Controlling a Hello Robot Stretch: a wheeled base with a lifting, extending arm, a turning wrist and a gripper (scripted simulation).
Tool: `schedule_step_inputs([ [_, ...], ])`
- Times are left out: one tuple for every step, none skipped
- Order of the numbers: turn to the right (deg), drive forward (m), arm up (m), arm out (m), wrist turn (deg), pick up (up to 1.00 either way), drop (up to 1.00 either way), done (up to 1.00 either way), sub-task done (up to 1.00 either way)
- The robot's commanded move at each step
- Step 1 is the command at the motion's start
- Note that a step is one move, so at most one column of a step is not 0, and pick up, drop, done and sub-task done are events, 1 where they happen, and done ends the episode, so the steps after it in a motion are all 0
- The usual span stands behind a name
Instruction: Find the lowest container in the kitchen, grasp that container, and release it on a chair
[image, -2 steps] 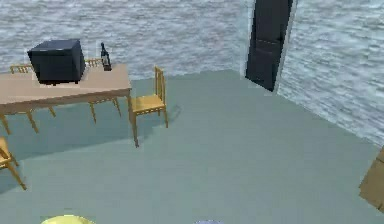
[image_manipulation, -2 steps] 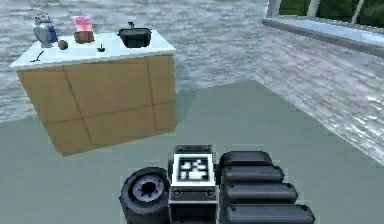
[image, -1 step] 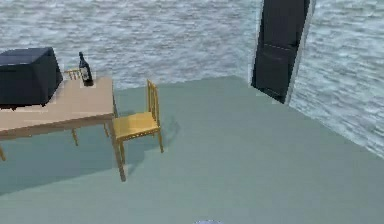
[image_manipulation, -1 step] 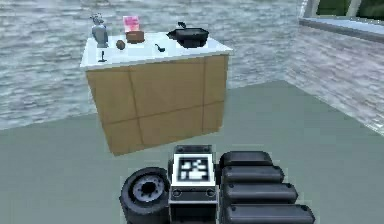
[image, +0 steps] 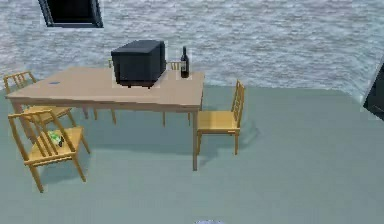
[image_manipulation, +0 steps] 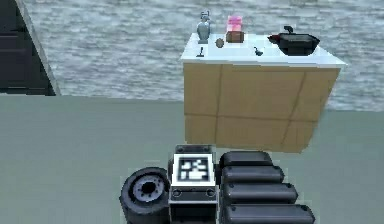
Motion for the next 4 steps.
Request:
schedule_step_inputs([
  [0.0, 0.65, 0.00, 0.00, 0.0, 0.00, 0.00, 0.00, 0.00],
  [-45.0, 0.00, 0.00, 0.00, 0.0, 0.00, 0.00, 0.00, 0.00],
  [-12.0, 0.00, 0.00, 0.00, 0.0, 0.00, 0.00, 0.00, 0.00],
  [0.0, 0.90, 0.00, 0.00, 0.0, 0.00, 0.00, 0.00, 0.00],
])
